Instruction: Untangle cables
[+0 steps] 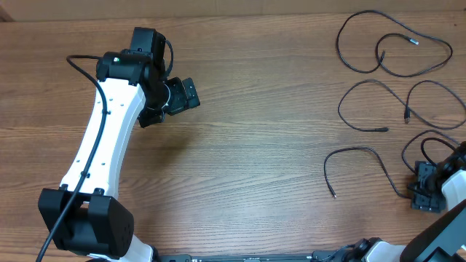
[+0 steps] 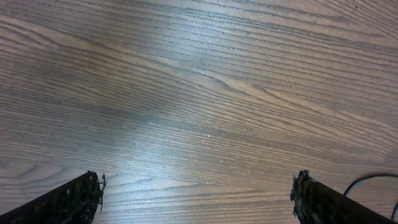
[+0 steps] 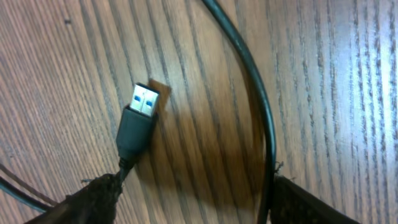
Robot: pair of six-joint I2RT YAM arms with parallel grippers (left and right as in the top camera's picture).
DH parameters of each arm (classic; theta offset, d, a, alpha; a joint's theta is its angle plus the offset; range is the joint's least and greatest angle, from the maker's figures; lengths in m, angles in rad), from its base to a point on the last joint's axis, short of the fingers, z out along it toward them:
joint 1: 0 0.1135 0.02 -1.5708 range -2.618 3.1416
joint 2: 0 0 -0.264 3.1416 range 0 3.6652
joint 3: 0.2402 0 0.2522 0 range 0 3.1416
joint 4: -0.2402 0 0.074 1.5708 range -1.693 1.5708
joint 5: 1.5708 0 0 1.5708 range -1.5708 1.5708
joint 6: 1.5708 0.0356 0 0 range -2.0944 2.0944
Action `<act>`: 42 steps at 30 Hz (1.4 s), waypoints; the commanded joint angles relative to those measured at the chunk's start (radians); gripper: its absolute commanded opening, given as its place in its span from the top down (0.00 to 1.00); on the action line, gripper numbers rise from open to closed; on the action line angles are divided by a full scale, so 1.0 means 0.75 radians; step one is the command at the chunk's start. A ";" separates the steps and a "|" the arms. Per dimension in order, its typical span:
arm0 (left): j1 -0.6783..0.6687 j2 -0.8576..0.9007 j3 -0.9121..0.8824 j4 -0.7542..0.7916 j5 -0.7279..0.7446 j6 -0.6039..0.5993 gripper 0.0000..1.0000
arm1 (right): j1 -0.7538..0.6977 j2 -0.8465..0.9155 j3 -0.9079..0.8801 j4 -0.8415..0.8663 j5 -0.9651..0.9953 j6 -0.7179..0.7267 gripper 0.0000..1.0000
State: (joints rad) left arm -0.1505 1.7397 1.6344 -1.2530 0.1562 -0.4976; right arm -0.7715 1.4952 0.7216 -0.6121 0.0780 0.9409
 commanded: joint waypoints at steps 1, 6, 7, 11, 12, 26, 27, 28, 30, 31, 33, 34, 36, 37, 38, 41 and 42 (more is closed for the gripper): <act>-0.001 0.010 0.001 0.001 -0.008 0.020 0.00 | -0.004 -0.001 -0.005 0.012 -0.002 -0.002 0.28; -0.001 0.010 0.001 0.001 -0.008 0.020 0.00 | -0.004 -0.001 -0.005 0.018 -0.002 0.003 0.44; -0.001 0.010 0.001 0.001 -0.008 0.020 0.00 | -0.004 -0.001 -0.005 0.019 -0.002 0.003 0.50; -0.001 0.010 0.001 0.001 -0.008 0.020 0.00 | -0.004 -0.001 -0.005 0.024 -0.002 0.003 0.59; -0.001 0.010 0.001 0.000 -0.008 0.020 0.00 | -0.004 -0.001 -0.005 0.024 -0.002 0.003 0.64; -0.001 0.010 0.001 0.000 -0.008 0.020 0.00 | -0.004 -0.001 0.193 -0.179 -0.003 -0.009 0.00; -0.001 0.010 0.001 0.000 -0.008 0.020 0.00 | -0.004 -0.001 0.223 -0.196 -0.003 -0.015 0.00; -0.001 0.010 0.001 0.000 -0.008 0.020 0.00 | -0.004 -0.001 0.254 -0.206 -0.004 -0.042 0.00; -0.001 0.010 0.001 0.001 -0.008 0.020 0.00 | -0.004 -0.001 0.311 -0.215 -0.003 -0.092 0.00; -0.001 0.010 0.001 0.001 -0.009 0.020 0.00 | -0.004 -0.001 0.341 -0.206 -0.003 -0.123 0.00; -0.001 0.010 0.001 0.002 -0.008 0.020 0.00 | -0.004 -0.001 0.382 -0.155 -0.004 -0.204 0.00; -0.001 0.010 0.001 0.005 -0.008 0.020 0.00 | -0.004 -0.001 0.394 -0.120 -0.009 -0.243 0.00; -0.001 0.010 0.001 0.007 -0.008 0.019 0.00 | -0.004 -0.001 0.394 -0.058 -0.017 -0.254 0.00; -0.001 0.010 0.001 0.007 -0.008 0.019 0.00 | -0.004 0.002 0.392 -0.030 -0.018 -0.254 0.00; -0.001 0.010 0.001 0.005 -0.008 0.019 0.00 | -0.001 0.008 0.391 0.022 -0.030 -0.253 0.00; -0.001 0.010 0.001 0.005 -0.008 0.019 0.00 | 0.013 0.025 0.391 0.102 -0.084 -0.256 0.01; -0.001 0.010 0.001 0.006 -0.008 0.018 0.00 | 0.023 0.031 0.391 0.116 -0.087 -0.257 0.03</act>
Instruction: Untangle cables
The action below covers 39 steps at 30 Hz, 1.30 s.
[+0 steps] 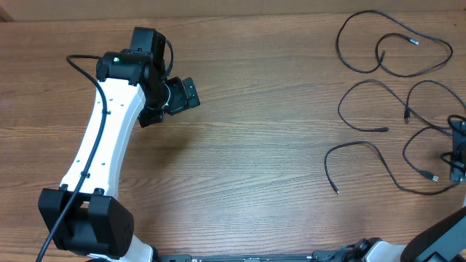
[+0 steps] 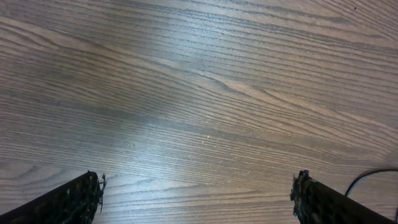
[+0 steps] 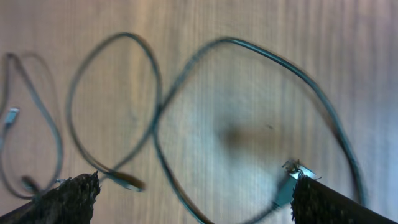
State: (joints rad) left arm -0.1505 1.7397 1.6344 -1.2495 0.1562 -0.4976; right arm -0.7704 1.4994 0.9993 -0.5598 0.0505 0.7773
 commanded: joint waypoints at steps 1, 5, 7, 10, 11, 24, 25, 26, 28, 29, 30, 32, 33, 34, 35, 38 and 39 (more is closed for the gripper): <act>-0.001 0.010 0.001 0.002 -0.008 0.015 0.00 | 0.035 0.034 0.021 0.058 -0.051 -0.053 0.07; -0.001 0.010 0.001 0.001 -0.001 0.015 0.00 | 0.124 0.097 0.021 0.113 -0.051 -0.162 0.09; -0.001 0.010 0.001 0.002 0.003 0.014 0.00 | 0.161 0.132 0.021 0.123 -0.050 -0.209 0.09; -0.001 0.010 0.001 -0.001 0.008 0.015 0.00 | 0.212 0.193 0.021 0.127 -0.012 -0.246 0.13; -0.001 0.010 0.001 -0.003 0.008 0.015 0.00 | 0.221 0.206 0.021 0.126 0.001 -0.246 0.14; -0.001 0.010 0.001 -0.009 0.008 0.015 0.00 | 0.259 0.296 0.276 -0.188 0.015 -0.350 0.15; -0.001 0.010 0.001 -0.010 0.008 0.015 0.01 | 0.259 0.297 0.313 -0.225 0.015 -0.350 0.15; -0.001 0.010 0.001 -0.010 0.008 0.015 0.00 | 0.259 0.298 0.361 -0.270 0.015 -0.357 0.15; -0.001 0.010 0.001 -0.010 0.015 0.015 0.00 | 0.259 0.301 0.399 -0.308 0.017 -0.377 0.15; -0.001 0.010 0.001 -0.010 0.024 0.015 0.00 | 0.259 0.303 0.400 -0.310 0.025 -0.377 0.15; -0.001 0.010 0.001 -0.010 0.030 0.015 0.00 | 0.259 0.309 0.400 -0.315 0.037 -0.376 0.14; -0.001 0.010 0.001 -0.010 0.034 0.015 0.00 | 0.259 0.330 0.398 -0.320 0.055 -0.376 0.14; -0.001 0.010 0.001 -0.010 0.034 0.015 0.00 | 0.259 0.346 0.398 -0.317 0.057 -0.376 0.15; -0.001 0.010 0.001 -0.010 0.034 0.015 0.00 | 0.259 0.363 0.398 -0.311 0.061 -0.376 0.23; -0.001 0.010 0.001 -0.010 0.034 0.015 0.00 | 0.259 0.387 0.398 -0.298 0.061 -0.375 0.32; -0.001 0.010 0.001 -0.015 0.039 0.015 0.00 | 0.259 0.459 0.397 -0.257 0.061 -0.375 0.36; -0.001 0.010 0.001 -0.018 0.039 0.015 0.00 | 0.259 0.480 0.397 -0.251 0.061 -0.374 0.38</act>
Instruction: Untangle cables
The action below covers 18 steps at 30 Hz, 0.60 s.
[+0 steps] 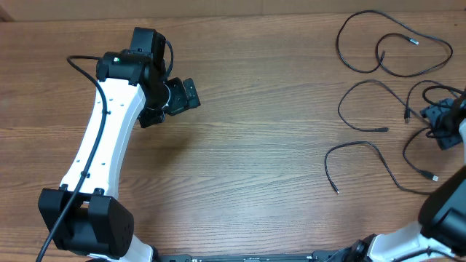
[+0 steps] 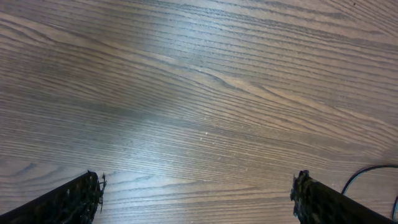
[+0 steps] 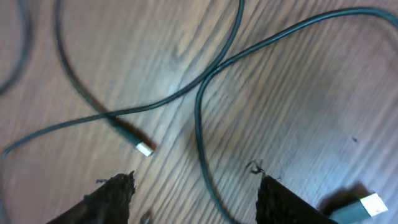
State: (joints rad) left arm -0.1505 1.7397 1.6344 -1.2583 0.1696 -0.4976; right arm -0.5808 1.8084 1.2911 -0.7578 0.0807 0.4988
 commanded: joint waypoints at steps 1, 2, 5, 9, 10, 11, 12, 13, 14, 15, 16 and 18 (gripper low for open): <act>-0.001 0.010 0.001 -0.011 0.020 0.015 0.00 | 0.006 0.085 0.008 0.021 0.021 0.000 0.40; -0.001 0.010 0.001 -0.015 0.020 0.015 0.00 | 0.005 0.094 0.008 0.027 0.021 0.003 0.44; -0.001 0.010 0.001 -0.018 0.020 0.015 0.00 | 0.003 0.112 0.008 0.050 0.021 0.002 0.56; -0.001 0.010 0.001 -0.013 0.020 0.015 0.00 | 0.003 0.116 0.008 0.087 0.021 -0.004 0.69; -0.001 0.010 0.001 -0.012 0.020 0.015 0.00 | 0.003 0.117 0.008 0.092 0.021 -0.004 0.69; -0.001 0.010 0.001 -0.012 0.020 0.015 0.00 | 0.004 0.120 0.008 0.096 0.021 -0.004 0.69; -0.001 0.010 0.001 -0.012 0.020 0.015 0.00 | 0.004 0.125 0.008 0.100 0.021 -0.004 0.69; -0.001 0.010 0.001 -0.012 0.020 0.015 0.00 | 0.004 0.136 0.008 0.108 0.021 -0.004 0.69; -0.001 0.010 0.001 -0.013 0.020 0.015 0.00 | 0.004 0.145 0.008 0.111 0.021 -0.004 0.68; -0.001 0.010 0.001 -0.013 0.020 0.015 0.00 | 0.004 0.160 0.008 0.112 0.020 -0.004 0.67; -0.001 0.010 0.001 -0.013 0.020 0.015 0.00 | 0.004 0.178 0.008 0.112 0.020 -0.004 0.66; -0.001 0.010 0.001 -0.012 0.020 0.015 0.00 | 0.004 0.212 0.008 0.110 0.021 -0.004 0.63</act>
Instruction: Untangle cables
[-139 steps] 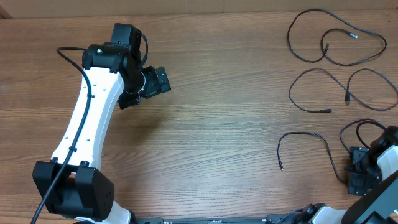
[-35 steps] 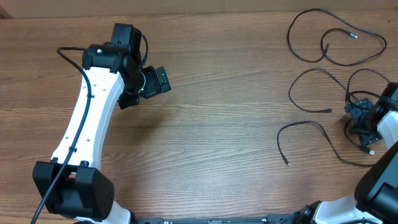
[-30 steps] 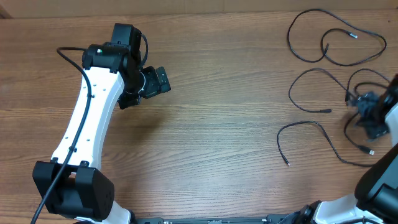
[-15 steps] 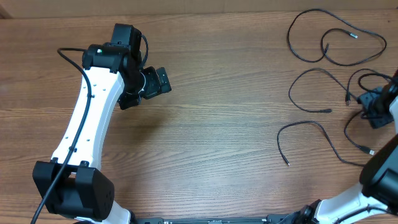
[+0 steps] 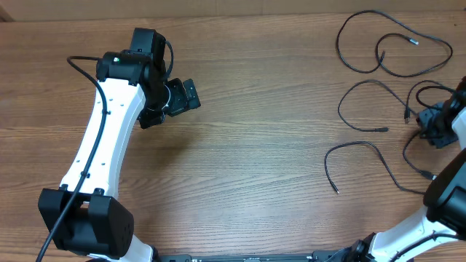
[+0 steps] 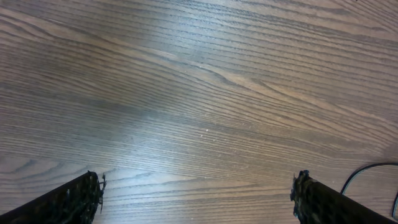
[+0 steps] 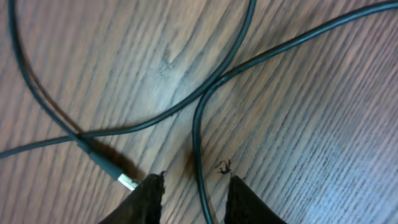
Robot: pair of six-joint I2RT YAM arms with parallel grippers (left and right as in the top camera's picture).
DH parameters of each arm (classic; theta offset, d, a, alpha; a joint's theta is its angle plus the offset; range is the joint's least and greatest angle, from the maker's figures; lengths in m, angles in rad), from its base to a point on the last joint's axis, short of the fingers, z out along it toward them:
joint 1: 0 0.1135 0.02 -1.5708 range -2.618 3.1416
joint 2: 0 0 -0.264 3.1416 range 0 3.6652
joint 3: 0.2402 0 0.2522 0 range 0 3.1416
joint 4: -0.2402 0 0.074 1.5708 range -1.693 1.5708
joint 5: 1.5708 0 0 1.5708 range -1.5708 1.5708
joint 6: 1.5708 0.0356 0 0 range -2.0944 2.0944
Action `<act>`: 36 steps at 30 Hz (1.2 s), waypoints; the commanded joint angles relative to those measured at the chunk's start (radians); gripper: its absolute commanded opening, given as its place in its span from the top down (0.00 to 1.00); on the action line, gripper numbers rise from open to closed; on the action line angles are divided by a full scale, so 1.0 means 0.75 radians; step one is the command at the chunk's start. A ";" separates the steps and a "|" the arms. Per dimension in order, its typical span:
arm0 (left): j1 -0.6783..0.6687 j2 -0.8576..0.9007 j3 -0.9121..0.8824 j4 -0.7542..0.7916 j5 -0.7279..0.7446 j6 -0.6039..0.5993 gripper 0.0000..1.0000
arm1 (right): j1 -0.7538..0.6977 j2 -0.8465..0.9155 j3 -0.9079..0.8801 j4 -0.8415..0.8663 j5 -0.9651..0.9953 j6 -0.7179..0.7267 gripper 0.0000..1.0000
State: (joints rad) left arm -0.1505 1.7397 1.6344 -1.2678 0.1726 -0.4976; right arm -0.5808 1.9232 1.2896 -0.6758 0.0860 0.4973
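Several thin black cables lie apart at the table's right: a looped one (image 5: 393, 45) at the top, one (image 5: 368, 93) below it, and a long one (image 5: 364, 151) lower down. My right gripper (image 5: 435, 125) is low over two crossing strands near the right edge. In the right wrist view the right gripper (image 7: 191, 186) is open but narrow, with one black strand (image 7: 198, 134) running between its fingers. A silver-tipped plug (image 7: 127, 182) lies just outside the left finger. My left gripper (image 5: 188, 93) hangs open over bare wood, and in its wrist view the left gripper (image 6: 196, 186) has nothing between its fingers.
The white left arm (image 5: 102, 138) stretches from the front left corner up to the back left. A USB plug (image 5: 433, 177) lies near the right edge. The right arm's base (image 5: 444, 218) fills the front right corner.
My right gripper has come closer to the crossing strands, and its jaws have narrowed around one of them. The left arm has not moved.
My right gripper stood open low at the front right, beside a blue-tongued USB plug. Then it was high over the cables at the right edge, then over two crossing strands further back. Now it is low there with narrowed jaws. The left arm stayed still throughout.
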 commanded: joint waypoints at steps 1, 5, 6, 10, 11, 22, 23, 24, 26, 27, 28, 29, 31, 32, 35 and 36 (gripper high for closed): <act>-0.001 0.010 0.001 0.001 0.016 0.015 0.00 | 0.004 0.065 0.010 0.001 0.013 -0.002 0.62; -0.001 0.010 0.001 0.000 0.016 0.015 0.00 | 0.004 0.085 0.010 0.008 0.014 -0.002 0.61; -0.001 0.010 0.001 0.000 0.016 0.015 0.00 | 0.004 0.087 0.010 0.008 0.014 -0.002 0.61; -0.001 0.010 0.001 0.000 0.016 0.015 0.00 | 0.004 0.095 0.010 0.012 0.030 -0.002 0.67; -0.001 0.010 0.001 0.000 0.016 0.015 0.00 | 0.004 0.095 0.010 0.012 0.045 -0.002 0.69; -0.001 0.010 0.001 0.000 0.016 0.015 0.00 | 0.004 0.095 0.008 0.006 0.103 -0.002 0.68; -0.001 0.010 0.001 0.000 0.016 0.015 0.00 | 0.004 0.098 0.008 0.008 0.103 -0.002 0.67; -0.001 0.010 0.001 0.000 0.016 0.015 0.00 | 0.005 0.102 0.008 0.008 0.102 -0.002 0.66; -0.001 0.010 0.001 0.001 0.016 0.015 0.00 | 0.005 0.113 0.008 0.009 0.085 -0.002 0.64; -0.001 0.010 0.001 0.001 0.016 0.015 0.00 | 0.005 0.121 0.008 0.012 0.072 -0.003 0.64; -0.001 0.010 0.001 0.001 0.016 0.015 0.00 | 0.005 0.129 0.008 0.016 0.053 -0.002 0.62; -0.001 0.010 0.001 0.001 0.016 0.015 0.00 | 0.005 0.135 0.008 0.021 0.036 -0.003 0.61; -0.001 0.010 0.001 0.000 0.016 0.015 0.00 | 0.005 0.142 0.008 0.034 0.008 -0.004 0.60; -0.001 0.010 0.001 0.000 0.016 0.015 0.01 | 0.005 0.142 0.008 0.038 -0.001 -0.013 0.60; -0.001 0.010 0.001 0.001 0.015 0.015 0.00 | 0.004 0.142 0.008 0.039 0.004 -0.018 0.60; -0.001 0.010 0.001 0.001 0.015 0.015 0.01 | 0.001 0.142 0.008 0.036 0.010 -0.017 0.60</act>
State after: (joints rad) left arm -0.1505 1.7397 1.6344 -1.2678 0.1726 -0.4976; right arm -0.5808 2.0014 1.2903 -0.6495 0.1177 0.4931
